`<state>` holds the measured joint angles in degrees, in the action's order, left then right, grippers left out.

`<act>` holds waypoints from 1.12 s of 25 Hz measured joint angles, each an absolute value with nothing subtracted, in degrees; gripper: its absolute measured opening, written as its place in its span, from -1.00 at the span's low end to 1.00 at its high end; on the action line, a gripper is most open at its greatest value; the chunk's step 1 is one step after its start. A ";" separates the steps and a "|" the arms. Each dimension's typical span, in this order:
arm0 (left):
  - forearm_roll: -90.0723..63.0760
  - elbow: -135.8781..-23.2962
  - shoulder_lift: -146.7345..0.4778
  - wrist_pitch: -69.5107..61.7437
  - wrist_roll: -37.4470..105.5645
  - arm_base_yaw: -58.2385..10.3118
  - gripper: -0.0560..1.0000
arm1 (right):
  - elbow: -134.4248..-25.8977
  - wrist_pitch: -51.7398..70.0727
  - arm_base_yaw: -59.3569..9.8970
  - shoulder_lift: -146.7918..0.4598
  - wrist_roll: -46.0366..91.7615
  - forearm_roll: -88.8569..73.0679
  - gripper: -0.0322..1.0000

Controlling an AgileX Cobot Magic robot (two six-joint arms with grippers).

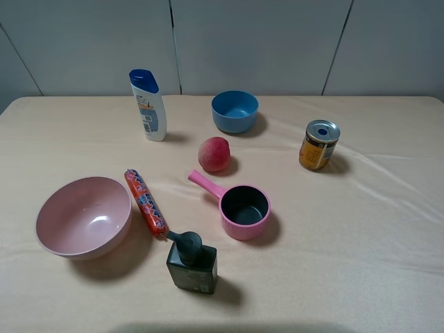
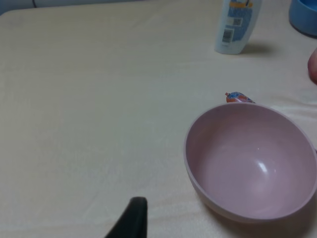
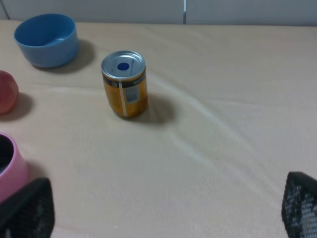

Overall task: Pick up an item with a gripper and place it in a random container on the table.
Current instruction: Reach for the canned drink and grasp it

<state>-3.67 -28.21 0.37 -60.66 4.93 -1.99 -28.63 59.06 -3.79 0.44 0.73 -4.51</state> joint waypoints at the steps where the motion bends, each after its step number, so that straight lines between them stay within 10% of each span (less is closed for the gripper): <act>1: -3.67 -28.21 0.37 -60.66 4.93 -1.99 0.99 | -28.63 59.06 -3.79 0.44 0.73 -4.51 0.41; 28: -3.67 -28.21 0.37 -60.66 4.93 -1.99 0.99 | -28.63 59.06 -3.79 0.44 0.73 -4.51 0.41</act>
<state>-3.67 -28.21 0.37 -60.66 4.93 -1.99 -28.63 59.06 -3.79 0.44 0.73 -4.51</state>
